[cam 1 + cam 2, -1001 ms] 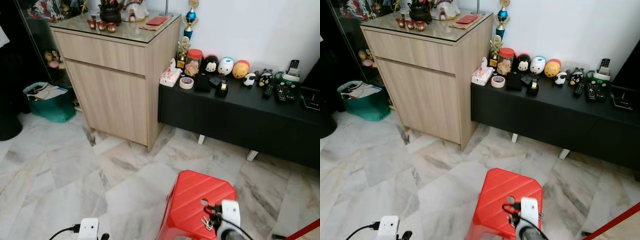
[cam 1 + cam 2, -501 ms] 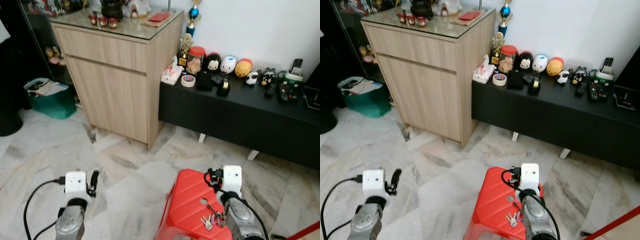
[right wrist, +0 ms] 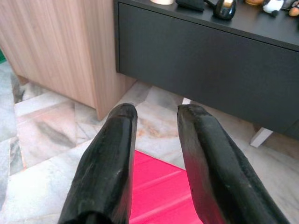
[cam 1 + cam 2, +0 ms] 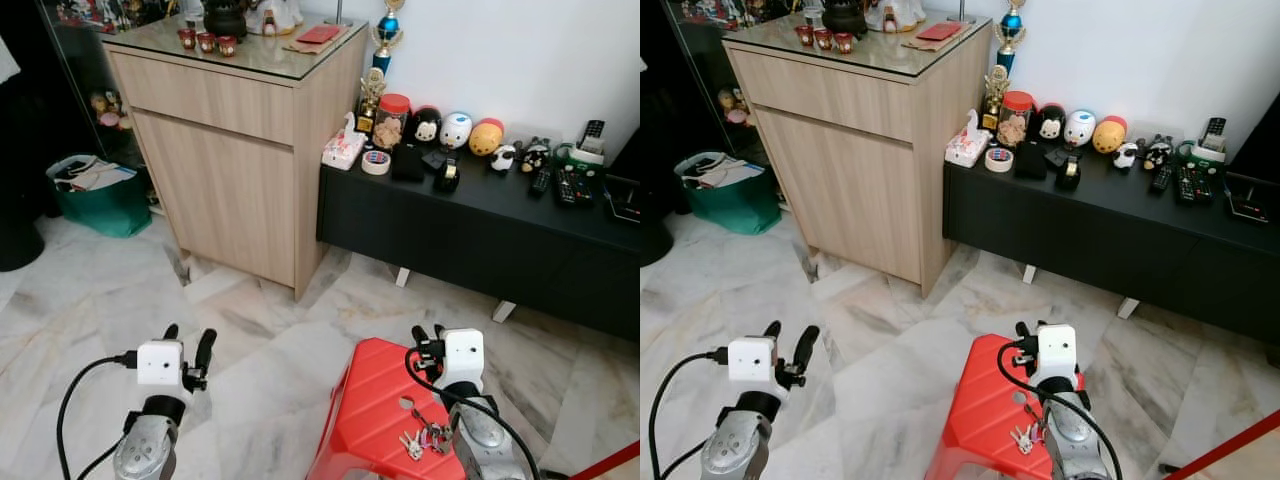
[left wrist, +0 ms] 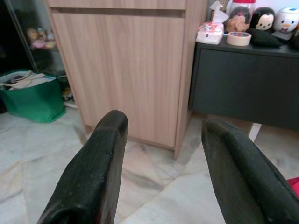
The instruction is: Hang keys on a hook
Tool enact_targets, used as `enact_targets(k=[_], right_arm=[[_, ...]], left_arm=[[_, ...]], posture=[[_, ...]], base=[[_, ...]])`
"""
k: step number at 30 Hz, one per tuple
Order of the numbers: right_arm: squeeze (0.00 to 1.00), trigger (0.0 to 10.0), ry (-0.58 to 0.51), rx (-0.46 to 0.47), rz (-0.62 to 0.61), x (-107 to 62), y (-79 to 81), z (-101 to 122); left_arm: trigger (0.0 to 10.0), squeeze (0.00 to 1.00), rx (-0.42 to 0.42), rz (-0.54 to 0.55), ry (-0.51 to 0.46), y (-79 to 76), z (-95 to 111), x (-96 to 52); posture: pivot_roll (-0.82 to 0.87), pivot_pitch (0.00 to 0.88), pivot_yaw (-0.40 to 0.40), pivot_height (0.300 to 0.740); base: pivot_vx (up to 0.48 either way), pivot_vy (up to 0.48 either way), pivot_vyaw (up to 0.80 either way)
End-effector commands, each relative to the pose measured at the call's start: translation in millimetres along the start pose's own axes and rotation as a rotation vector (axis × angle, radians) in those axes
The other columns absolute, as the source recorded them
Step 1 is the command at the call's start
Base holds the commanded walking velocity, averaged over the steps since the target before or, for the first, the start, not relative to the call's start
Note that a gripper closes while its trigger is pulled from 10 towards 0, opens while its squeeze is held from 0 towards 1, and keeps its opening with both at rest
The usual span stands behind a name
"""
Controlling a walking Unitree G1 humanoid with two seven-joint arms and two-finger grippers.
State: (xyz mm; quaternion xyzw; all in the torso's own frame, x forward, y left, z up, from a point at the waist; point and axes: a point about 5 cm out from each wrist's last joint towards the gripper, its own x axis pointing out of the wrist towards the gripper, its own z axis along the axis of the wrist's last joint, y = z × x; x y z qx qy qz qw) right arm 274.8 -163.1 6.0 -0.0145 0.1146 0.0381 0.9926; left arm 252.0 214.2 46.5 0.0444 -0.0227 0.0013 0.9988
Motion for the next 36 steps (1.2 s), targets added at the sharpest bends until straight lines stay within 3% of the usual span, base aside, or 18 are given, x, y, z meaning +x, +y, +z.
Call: enact_targets(k=[1, 9, 36], right_arm=[[0.0, 10.0, -0.004, 0.001, -0.013, 2.9, -2.8, 4.2], [0.0, 10.0, -0.007, 0.007, -0.01, 3.1, -0.3, 5.1], [0.0, 10.0, 0.05, -0.002, -0.001, 9.6, 3.7, 4.9]], left_arm=[[10.0, 0.0, -0.011, -0.014, 0.002, -4.1, 1.7, 2.1], [10.0, 0.0, -0.006, -0.029, 0.018, -7.2, 0.5, 0.0], [10.0, 0.0, -0.007, -0.044, 0.04, -11.2, 7.8, 6.1]], posture=[[0.06, 0.0, -0.07, 0.735], [0.07, 0.0, -0.068, 0.696], [0.08, 0.0, -0.069, 0.672]], base=[[0.0, 0.0, 0.0], [0.0, 0.0, 0.0], [0.0, 0.0, 0.0]])
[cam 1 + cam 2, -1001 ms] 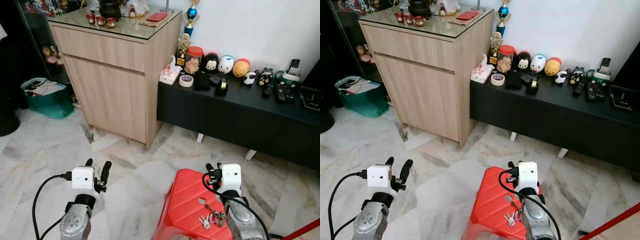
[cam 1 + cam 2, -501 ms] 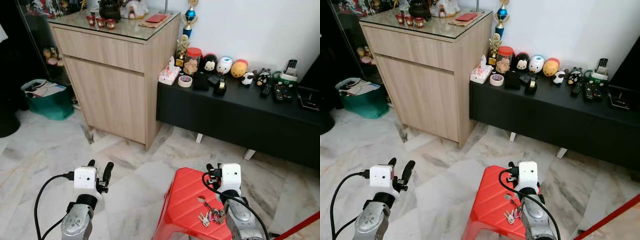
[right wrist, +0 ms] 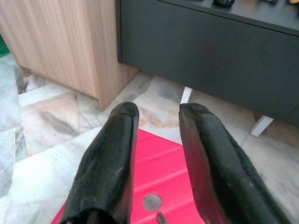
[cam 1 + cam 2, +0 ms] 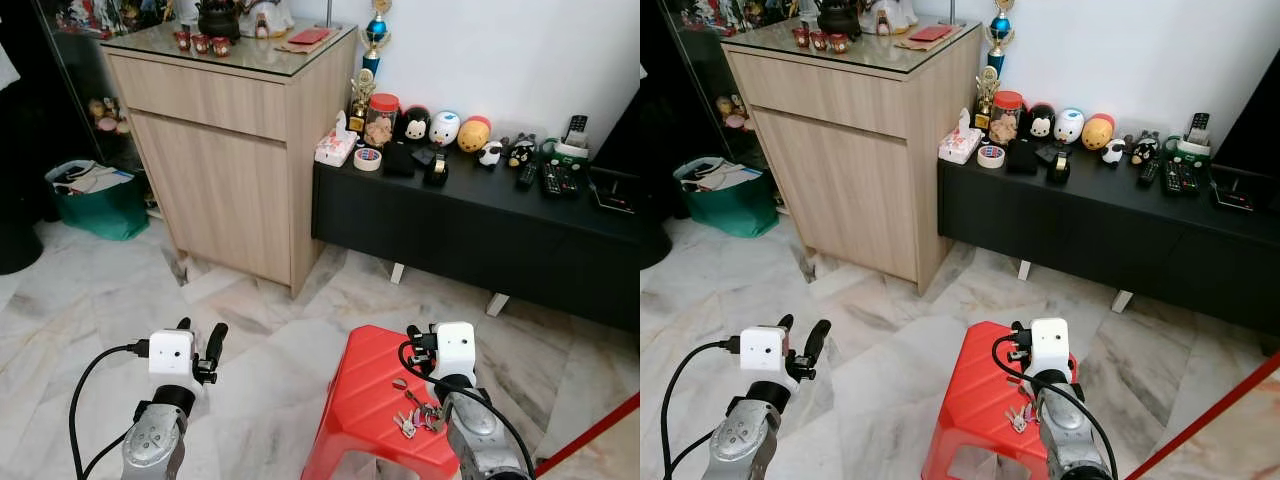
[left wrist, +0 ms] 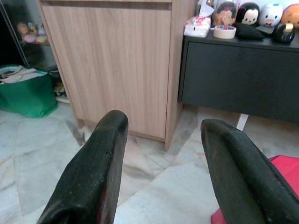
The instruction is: Hang keys on a hook
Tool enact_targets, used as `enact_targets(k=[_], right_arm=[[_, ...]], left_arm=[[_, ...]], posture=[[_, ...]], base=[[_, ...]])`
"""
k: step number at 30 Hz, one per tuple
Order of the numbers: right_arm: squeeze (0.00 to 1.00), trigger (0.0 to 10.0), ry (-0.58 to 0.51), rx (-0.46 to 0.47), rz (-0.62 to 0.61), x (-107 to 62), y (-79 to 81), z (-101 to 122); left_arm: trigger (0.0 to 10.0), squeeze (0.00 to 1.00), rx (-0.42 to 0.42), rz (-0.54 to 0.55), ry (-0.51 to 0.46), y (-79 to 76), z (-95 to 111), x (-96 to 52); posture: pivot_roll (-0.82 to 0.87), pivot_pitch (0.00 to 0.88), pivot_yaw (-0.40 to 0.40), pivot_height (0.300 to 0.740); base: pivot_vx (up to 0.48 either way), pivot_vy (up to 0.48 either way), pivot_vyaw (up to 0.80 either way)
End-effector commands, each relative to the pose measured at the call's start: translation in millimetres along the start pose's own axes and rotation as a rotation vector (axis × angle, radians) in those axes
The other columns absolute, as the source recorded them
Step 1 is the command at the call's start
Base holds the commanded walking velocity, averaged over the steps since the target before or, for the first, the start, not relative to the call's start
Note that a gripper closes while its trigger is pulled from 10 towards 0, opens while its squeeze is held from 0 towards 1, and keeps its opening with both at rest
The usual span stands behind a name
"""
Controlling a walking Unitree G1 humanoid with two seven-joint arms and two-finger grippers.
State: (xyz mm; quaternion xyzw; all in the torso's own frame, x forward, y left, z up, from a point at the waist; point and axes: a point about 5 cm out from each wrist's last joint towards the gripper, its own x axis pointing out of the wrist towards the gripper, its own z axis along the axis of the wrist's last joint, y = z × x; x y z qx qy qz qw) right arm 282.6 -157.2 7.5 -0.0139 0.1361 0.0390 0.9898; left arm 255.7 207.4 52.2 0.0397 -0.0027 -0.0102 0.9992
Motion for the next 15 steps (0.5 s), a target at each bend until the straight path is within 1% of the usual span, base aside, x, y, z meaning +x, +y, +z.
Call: enact_targets(k=[1, 4, 5, 7, 8, 11, 15], right_arm=[[0.0, 10.0, 0.007, -0.004, -0.003, 1.9, -1.4, 1.5], [0.0, 10.0, 0.037, -0.008, 0.002, 2.4, 0.0, -1.3], [0.0, 10.0, 0.041, -0.002, 0.009, 2.7, 1.7, -1.5], [0.0, 10.0, 0.036, -0.001, 0.015, 2.9, 2.9, -0.8], [0.0, 10.0, 0.017, 0.003, 0.023, 2.6, 4.1, 0.8], [0.0, 10.0, 0.013, 0.01, 0.025, 2.6, 4.5, 1.1], [0.0, 10.0, 0.035, 0.005, 0.025, 3.1, 4.4, -0.9]], left_arm=[[10.0, 0.0, 0.002, -0.02, 0.002, -4.9, 1.6, 2.1], [10.0, 0.0, 0.001, -0.021, 0.005, -4.9, 1.2, 1.9], [10.0, 0.0, 0.001, -0.02, 0.009, -4.8, 1.2, 2.0], [10.0, 0.0, -0.001, -0.02, 0.01, -4.7, 1.2, 2.2], [10.0, 0.0, -0.002, -0.02, 0.011, -5.2, 1.3, 2.9], [10.0, 0.0, -0.004, -0.024, 0.014, -6.7, 1.7, 3.9], [10.0, 0.0, -0.013, -0.031, 0.023, -9.9, 1.0, 4.1]], posture=[[0.08, 0.0, -0.069, 0.672], [0.08, 0.0, -0.07, 0.672], [0.08, 0.0, -0.069, 0.662], [0.08, 0.0, -0.068, 0.652], [0.08, 0.0, -0.068, 0.647], [0.08, 0.0, -0.068, 0.647], [0.08, 0.0, -0.067, 0.647]], base=[[0.0, 0.0, 0.0], [0.0, 0.0, 0.0], [0.0, 0.0, 0.0], [0.0, 0.0, 0.0], [0.0, 0.0, 0.0], [0.0, 0.0, 0.0], [0.0, 0.0, 0.0]])
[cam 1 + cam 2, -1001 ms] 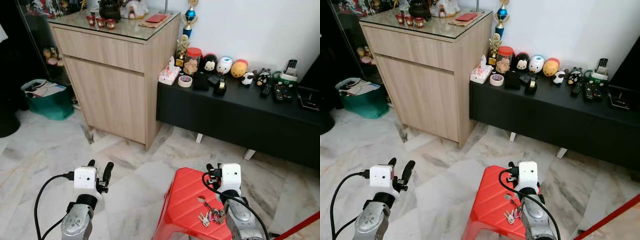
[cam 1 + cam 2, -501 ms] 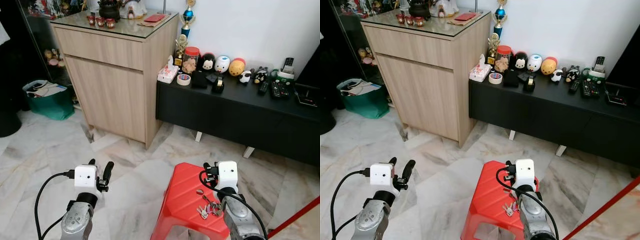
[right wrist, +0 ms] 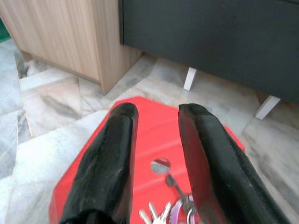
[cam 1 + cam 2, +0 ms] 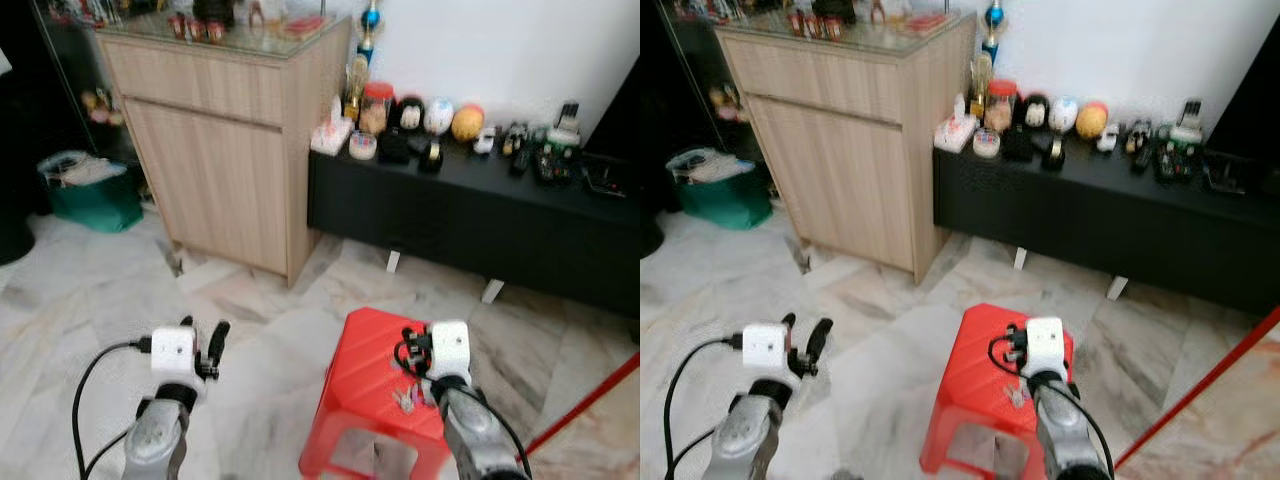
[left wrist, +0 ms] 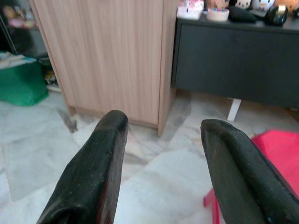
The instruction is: Hang keys on a hook
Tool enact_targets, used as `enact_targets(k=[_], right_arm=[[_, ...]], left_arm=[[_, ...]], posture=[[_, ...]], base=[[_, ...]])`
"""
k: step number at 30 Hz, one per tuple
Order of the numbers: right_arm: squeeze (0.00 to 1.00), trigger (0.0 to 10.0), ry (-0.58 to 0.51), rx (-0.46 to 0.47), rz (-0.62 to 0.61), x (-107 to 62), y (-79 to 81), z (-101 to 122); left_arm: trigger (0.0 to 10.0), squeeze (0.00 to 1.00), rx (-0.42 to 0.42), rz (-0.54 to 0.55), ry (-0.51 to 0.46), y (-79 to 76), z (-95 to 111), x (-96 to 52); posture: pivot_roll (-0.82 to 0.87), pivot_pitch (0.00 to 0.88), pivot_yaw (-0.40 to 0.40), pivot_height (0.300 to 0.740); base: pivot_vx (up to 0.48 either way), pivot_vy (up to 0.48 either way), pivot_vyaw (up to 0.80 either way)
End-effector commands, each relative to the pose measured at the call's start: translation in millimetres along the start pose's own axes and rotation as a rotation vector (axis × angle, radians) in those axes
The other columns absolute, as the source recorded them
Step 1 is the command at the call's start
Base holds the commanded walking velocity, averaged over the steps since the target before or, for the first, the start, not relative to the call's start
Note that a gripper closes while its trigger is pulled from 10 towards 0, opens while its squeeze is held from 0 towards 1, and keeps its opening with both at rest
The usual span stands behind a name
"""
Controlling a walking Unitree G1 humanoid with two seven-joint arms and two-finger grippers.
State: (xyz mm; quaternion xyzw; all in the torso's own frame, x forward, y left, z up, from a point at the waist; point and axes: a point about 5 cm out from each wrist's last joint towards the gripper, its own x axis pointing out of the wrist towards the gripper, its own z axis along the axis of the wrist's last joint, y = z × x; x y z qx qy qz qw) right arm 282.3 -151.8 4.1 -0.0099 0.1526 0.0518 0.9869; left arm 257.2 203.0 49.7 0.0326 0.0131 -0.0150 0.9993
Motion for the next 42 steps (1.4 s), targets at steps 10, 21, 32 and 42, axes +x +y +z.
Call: enact_targets(k=[10, 21, 32, 42], right_arm=[[0.0, 10.0, 0.033, 0.025, -0.003, 1.9, 0.0, -2], [0.0, 10.0, 0.05, 0.031, 0.004, 1.3, 2.9, -6], [0.0, 10.0, 0.042, 0.05, 0.036, 0.2, 8.2, -8], [0.0, 10.0, 0.053, 0.046, 0.023, 1.5, 4.9, -8]], left_arm=[[10.0, 0.0, -0.013, -0.016, -0.005, -4.3, 4, 1.9], [10.0, 0.0, -0.026, -0.033, 0.005, -6.3, 4, 2.2], [10.0, 0.0, -0.045, -0.044, -0.004, -7.3, 6, 3.8], [10.0, 0.0, -0.055, -0.055, -0.008, -8.4, 8, 4.3]], posture=[[0.09, 0.0, -0.066, 0.647], [0.09, 0.0, -0.061, 0.647], [0.09, 0.0, -0.058, 0.647], [0.09, 0.0, -0.058, 0.647]], base=[[0.0, 0.0, 0.0], [0.0, 0.0, 0.0], [0.103, 0.0, 0.29], [0.313, 0.0, 0.0]])
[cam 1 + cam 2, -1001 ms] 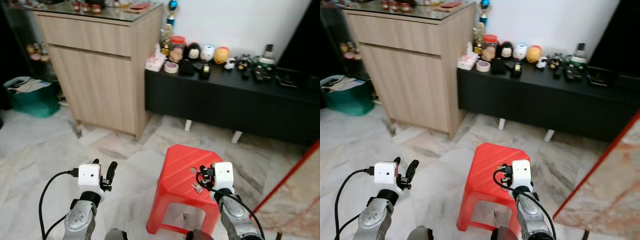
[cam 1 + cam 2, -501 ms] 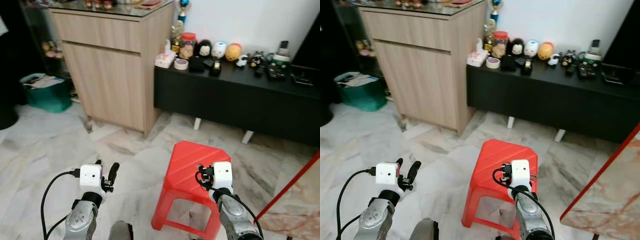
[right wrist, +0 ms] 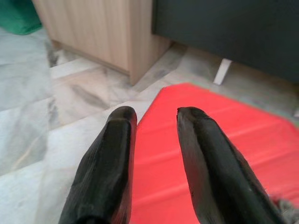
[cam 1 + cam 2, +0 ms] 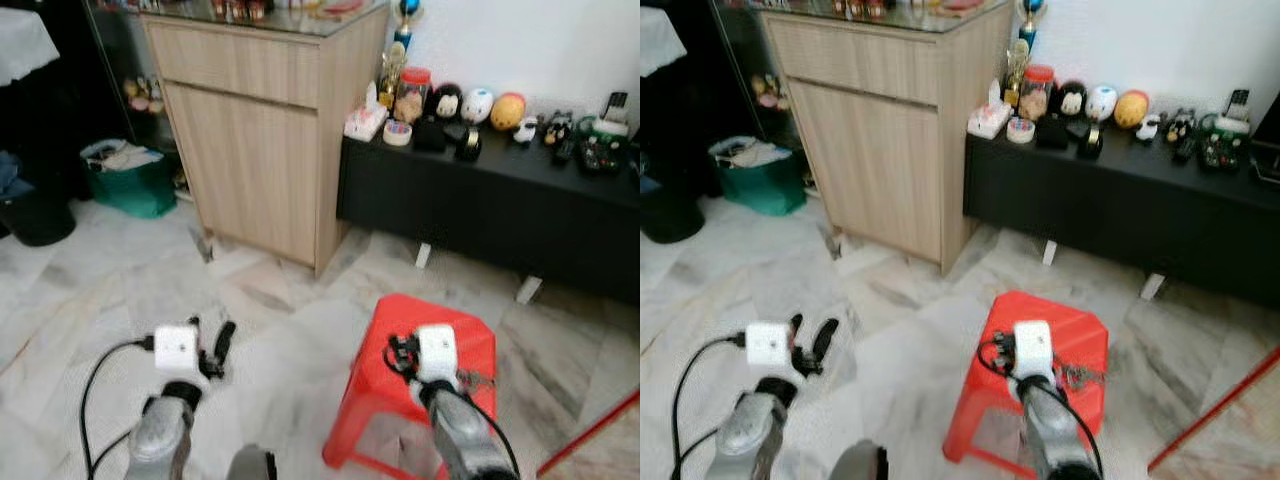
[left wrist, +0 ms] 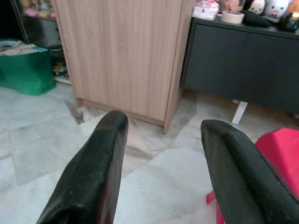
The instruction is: Hang keys on a hook
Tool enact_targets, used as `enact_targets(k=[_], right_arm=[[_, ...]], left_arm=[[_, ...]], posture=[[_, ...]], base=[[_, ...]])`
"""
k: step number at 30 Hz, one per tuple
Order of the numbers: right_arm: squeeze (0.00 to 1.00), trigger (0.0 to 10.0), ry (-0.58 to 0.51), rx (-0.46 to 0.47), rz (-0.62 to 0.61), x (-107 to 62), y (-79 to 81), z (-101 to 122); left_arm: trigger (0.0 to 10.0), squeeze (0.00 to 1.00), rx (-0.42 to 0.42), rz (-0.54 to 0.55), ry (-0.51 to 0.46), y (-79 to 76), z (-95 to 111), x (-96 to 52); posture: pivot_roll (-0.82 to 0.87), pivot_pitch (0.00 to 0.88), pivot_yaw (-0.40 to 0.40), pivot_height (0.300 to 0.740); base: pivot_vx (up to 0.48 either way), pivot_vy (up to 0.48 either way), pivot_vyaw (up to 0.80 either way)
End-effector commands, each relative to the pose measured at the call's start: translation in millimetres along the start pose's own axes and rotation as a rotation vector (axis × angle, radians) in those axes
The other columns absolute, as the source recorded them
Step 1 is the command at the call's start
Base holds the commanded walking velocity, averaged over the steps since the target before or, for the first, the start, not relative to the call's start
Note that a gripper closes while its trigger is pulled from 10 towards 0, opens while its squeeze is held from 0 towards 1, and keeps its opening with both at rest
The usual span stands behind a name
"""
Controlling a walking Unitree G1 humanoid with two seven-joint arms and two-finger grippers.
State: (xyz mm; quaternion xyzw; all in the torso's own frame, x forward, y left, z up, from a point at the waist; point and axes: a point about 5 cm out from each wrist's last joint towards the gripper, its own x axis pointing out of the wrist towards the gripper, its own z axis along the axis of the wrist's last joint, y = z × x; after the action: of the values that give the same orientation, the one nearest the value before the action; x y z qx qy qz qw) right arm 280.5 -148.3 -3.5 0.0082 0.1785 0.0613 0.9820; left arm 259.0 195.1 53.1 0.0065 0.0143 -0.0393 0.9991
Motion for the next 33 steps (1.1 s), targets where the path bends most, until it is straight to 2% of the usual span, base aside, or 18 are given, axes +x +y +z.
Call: enact_targets(k=[1, 12, 24, 27, 33], right_arm=[[0.0, 10.0, 0.003, 0.011, -0.004, 0.5, 0.9, 0], [0.0, 10.0, 0.026, 0.018, -0.03, -1.1, -3.1, -5], [0.0, 10.0, 0.13, 0.012, -0.094, -8.2, -14.7, -23], [0.0, 10.0, 0.224, -0.013, -0.103, -14.2, -19.4, -37], [0.0, 10.0, 0.229, -0.002, -0.105, -14.5, -21.3, -37]], left_arm=[[10.0, 0.0, -0.004, -0.007, -0.009, -1.1, 4, 2.4], [10.0, 0.0, -0.011, -0.017, -0.011, -2.8, 4, 2.7], [10.0, 0.0, -0.017, -0.034, 0.007, -4.6, 1, 1.6], [10.0, 0.0, -0.02, -0.043, 0.014, -5.7, 0, 1.6], [10.0, 0.0, -0.02, -0.048, 0.016, -5.8, 0, 1.4]], posture=[[0.09, 0.0, -0.058, 0.647], [0.09, 0.0, -0.06, 0.647], [0.09, 0.0, -0.062, 0.647], [0.09, 0.0, -0.061, 0.647], [0.09, 0.0, -0.058, 0.638]], base=[[0.322, 0.0, 0.0], [0.334, 0.0, 0.0], [0.0, 0.0, 0.0], [0.0, 0.0, 0.0], [0.0, 0.0, 0.0]])
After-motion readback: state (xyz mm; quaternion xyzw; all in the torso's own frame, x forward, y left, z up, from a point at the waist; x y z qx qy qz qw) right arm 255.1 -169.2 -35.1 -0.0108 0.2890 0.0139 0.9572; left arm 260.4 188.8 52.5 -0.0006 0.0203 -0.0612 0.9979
